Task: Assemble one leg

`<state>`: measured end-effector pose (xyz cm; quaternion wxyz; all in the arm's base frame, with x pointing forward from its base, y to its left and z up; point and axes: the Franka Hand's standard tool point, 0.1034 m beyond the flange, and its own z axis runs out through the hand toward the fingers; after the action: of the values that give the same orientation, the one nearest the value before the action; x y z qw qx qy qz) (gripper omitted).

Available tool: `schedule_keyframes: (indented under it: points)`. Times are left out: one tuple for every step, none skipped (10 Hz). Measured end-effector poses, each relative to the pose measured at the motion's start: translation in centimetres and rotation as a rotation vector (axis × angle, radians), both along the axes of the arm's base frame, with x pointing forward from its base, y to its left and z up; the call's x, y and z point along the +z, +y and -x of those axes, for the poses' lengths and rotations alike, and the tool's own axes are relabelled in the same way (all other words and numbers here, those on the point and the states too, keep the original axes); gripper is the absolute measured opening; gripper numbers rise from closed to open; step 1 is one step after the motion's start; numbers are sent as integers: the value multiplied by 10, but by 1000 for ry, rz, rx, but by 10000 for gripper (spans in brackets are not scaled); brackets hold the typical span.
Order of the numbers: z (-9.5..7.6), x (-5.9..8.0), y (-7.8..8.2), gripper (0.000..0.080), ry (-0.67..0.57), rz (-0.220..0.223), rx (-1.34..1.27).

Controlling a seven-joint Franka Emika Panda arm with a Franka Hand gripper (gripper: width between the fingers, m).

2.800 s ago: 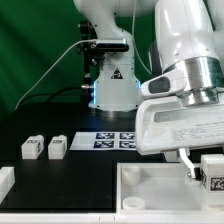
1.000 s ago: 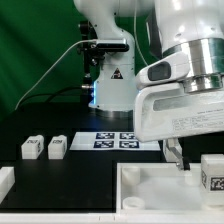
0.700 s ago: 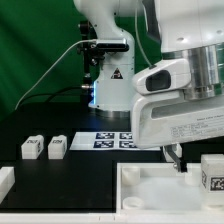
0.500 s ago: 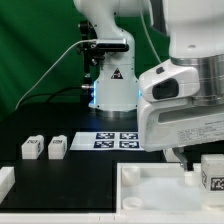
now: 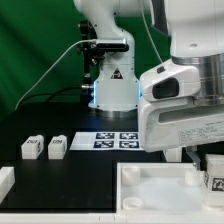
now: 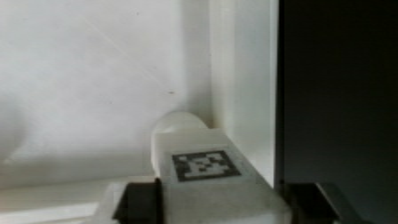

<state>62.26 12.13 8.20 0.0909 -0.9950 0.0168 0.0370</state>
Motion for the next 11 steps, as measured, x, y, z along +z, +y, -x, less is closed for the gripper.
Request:
schedule_keyframes:
  points:
    - [0, 0, 0, 313, 2, 0, -11]
    - [-1, 0, -1, 313, -5, 1, -39]
    - [-2, 0, -3, 313, -32, 0, -138]
    - [3, 0, -5, 313, -64, 3, -302]
    - [6, -1, -4, 304, -82, -7, -478]
    - [5, -1, -4, 304, -87, -33, -659]
    - [5, -1, -5, 303, -82, -68, -828]
    - [5, 0, -6, 303, -70, -96, -908]
    - [5, 0, -4, 303, -56, -99, -959]
    - [5, 1, -4, 303, -36, -105, -1044]
    - [3, 0, -3, 303, 5, -131, -1215]
